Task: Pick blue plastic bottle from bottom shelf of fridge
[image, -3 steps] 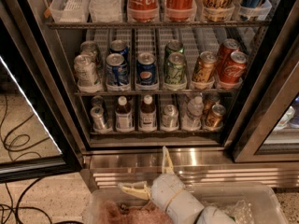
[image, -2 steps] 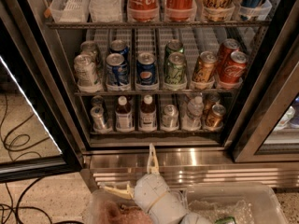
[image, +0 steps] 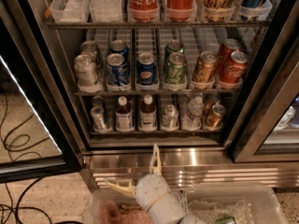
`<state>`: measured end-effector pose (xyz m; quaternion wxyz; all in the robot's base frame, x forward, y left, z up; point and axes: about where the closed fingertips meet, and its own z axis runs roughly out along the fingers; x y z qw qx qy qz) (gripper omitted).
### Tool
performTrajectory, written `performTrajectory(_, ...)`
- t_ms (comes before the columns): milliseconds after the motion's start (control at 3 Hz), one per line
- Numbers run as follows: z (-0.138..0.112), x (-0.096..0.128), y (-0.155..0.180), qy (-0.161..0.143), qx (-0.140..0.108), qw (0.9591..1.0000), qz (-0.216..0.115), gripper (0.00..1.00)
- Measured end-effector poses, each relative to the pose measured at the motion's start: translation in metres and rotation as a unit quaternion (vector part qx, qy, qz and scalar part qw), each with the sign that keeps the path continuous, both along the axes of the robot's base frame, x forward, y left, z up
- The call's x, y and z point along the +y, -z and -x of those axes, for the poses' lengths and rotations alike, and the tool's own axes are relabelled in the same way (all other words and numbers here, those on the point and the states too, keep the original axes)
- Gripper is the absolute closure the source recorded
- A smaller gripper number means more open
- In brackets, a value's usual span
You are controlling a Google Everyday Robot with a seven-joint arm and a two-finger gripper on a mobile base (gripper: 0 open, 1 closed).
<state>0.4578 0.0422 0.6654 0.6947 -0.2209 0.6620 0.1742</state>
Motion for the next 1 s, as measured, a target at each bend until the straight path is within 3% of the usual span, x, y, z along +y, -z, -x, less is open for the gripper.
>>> performTrajectory(333,0.002,0.01,0.014,0.002,0.002,0.9999,-0.011,0.0)
performTrajectory(667,0.005,0.027,0.035,0.027,-0.009,0.9995,-0.016,0.0)
performTrajectory(1000,0.005,0.027,0.035,0.027,-0.009,0.9995,-0.016,0.0)
